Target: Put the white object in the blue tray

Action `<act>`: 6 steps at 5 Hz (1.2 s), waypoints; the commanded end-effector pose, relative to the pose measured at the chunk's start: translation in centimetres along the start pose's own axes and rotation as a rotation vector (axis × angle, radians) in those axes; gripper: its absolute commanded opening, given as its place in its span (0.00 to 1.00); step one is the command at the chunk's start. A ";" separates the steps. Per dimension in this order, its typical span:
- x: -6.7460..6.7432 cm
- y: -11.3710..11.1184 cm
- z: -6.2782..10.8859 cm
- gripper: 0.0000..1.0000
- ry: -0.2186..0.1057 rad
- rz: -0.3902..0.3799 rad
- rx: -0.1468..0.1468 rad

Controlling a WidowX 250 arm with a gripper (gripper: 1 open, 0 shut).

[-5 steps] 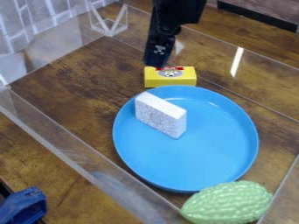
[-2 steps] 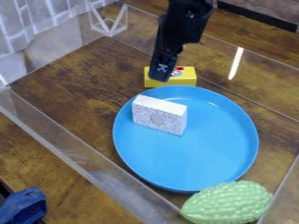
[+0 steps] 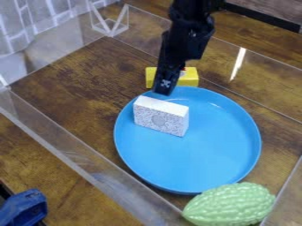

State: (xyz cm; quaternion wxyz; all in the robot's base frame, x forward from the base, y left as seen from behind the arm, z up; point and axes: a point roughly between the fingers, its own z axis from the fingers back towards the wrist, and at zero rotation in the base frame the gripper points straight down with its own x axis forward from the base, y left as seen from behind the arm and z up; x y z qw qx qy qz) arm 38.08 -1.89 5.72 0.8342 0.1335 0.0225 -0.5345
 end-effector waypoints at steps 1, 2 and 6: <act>0.3 0.8 0.6 1.00 -0.022 0.011 0.039; 0.6 0.8 -0.4 1.00 -0.021 0.019 0.035; 1.0 0.5 -1.7 1.00 -0.008 0.008 0.018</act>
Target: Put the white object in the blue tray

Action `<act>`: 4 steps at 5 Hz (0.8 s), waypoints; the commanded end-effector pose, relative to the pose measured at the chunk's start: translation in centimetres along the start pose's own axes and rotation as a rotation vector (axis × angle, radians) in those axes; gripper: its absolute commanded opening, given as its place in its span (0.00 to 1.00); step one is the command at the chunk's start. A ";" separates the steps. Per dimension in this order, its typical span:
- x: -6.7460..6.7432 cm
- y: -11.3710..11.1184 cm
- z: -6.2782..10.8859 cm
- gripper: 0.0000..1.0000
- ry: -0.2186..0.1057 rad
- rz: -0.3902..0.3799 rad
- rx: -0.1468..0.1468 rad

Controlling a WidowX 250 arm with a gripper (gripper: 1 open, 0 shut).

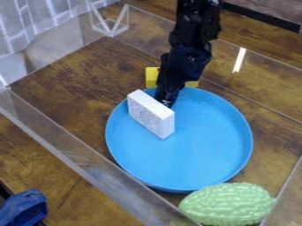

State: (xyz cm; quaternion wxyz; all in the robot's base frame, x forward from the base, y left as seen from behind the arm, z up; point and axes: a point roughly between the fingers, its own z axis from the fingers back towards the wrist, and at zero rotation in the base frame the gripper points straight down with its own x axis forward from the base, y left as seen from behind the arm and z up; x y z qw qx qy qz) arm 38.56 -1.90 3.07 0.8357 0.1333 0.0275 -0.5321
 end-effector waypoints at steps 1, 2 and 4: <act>0.3 0.5 0.9 0.00 -0.014 -0.005 0.023; 0.3 0.4 1.0 0.00 -0.011 -0.014 0.022; 0.3 0.7 2.7 0.00 -0.010 -0.044 0.046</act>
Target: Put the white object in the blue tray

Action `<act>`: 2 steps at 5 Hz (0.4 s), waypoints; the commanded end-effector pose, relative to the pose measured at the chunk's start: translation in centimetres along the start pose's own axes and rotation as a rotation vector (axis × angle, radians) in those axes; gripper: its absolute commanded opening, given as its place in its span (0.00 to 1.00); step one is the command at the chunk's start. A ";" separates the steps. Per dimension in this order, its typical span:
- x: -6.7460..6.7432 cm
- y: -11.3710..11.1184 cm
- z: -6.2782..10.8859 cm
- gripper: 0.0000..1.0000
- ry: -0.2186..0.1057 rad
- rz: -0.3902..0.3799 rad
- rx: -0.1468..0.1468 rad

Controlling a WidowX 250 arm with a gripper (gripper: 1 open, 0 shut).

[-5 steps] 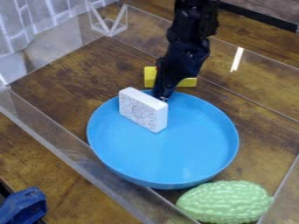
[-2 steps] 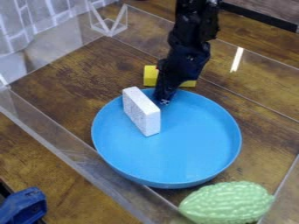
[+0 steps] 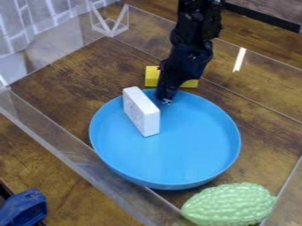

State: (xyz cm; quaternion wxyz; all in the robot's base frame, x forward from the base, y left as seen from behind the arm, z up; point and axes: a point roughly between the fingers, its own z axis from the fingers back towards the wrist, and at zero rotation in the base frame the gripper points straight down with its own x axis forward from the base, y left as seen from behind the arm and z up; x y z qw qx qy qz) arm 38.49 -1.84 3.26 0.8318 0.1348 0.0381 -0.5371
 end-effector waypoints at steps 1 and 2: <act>0.5 0.8 3.2 0.00 -0.030 -0.043 0.067; 0.6 0.8 4.2 0.00 -0.032 -0.061 0.086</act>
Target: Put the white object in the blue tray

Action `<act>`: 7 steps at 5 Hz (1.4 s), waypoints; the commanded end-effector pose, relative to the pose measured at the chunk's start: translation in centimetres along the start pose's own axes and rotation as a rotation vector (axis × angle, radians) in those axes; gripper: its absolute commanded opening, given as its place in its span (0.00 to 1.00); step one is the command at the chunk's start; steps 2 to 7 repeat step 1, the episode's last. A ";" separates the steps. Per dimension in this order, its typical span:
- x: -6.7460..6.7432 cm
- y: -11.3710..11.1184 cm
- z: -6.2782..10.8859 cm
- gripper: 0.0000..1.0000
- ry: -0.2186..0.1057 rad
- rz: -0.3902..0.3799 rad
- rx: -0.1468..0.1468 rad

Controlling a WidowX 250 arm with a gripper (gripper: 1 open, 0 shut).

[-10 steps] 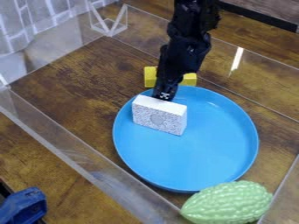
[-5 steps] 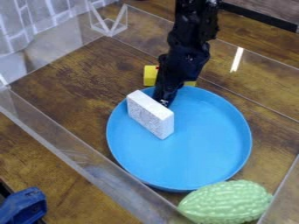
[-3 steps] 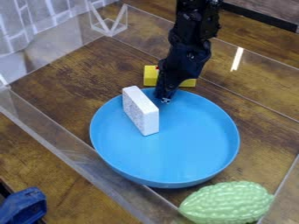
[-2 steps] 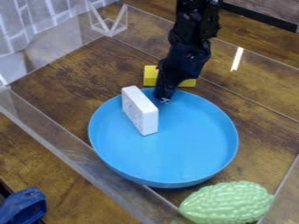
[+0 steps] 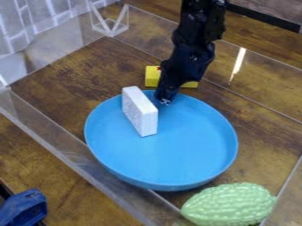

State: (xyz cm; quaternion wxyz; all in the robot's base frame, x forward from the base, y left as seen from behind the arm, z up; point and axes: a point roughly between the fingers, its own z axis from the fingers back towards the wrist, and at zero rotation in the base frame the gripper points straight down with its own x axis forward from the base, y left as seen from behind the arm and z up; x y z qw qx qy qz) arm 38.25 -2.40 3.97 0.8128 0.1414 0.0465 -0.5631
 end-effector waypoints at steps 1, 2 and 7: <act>0.3 1.3 3.9 0.00 -0.048 -0.010 0.094; 0.3 1.3 3.9 0.00 -0.048 -0.010 0.094; 0.3 1.3 3.9 0.00 -0.048 -0.010 0.094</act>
